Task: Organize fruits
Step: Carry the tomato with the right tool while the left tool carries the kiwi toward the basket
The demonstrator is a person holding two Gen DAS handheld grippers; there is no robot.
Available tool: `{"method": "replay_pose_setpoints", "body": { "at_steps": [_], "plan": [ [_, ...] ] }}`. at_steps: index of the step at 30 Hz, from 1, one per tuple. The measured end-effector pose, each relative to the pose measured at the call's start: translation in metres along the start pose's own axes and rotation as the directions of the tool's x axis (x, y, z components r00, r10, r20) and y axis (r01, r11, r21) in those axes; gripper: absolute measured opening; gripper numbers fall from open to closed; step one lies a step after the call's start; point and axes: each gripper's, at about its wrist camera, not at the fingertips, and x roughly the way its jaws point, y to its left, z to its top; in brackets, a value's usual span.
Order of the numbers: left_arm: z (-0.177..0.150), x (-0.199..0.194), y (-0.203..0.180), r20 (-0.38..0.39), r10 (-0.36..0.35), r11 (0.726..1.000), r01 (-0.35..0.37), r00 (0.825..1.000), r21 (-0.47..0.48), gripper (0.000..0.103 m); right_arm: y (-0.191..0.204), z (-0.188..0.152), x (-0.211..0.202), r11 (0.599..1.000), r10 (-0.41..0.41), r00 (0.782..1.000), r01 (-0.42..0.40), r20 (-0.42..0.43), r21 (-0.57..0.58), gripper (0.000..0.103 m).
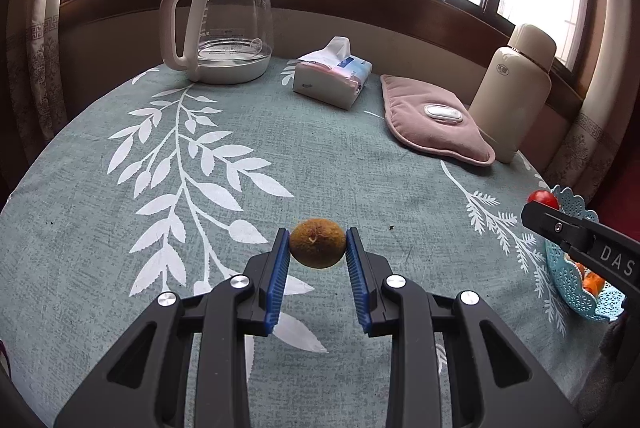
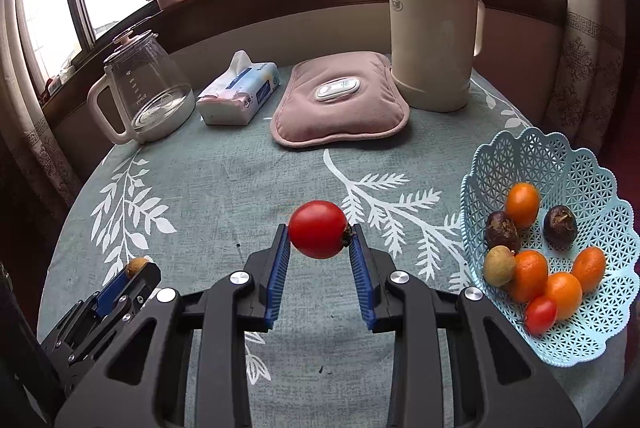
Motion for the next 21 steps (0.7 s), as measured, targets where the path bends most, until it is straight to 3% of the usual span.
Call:
{"method": "replay_pose_setpoints", "body": {
  "at_steps": [12, 21],
  "plan": [
    [-0.008, -0.002, -0.018, -0.002, -0.022, 0.997, 0.023, 1.000, 0.068, 0.029, -0.048, -0.005, -0.031, 0.995, -0.042, 0.998, 0.039, 0.037, 0.094, 0.031],
    [-0.011, -0.002, -0.024, -0.007, -0.025, 0.995, 0.025, 1.000, 0.093, 0.029, -0.099, -0.011, -0.067, 0.979, -0.122, 0.989, 0.107, 0.081, 0.175, 0.031]
  ]
}}
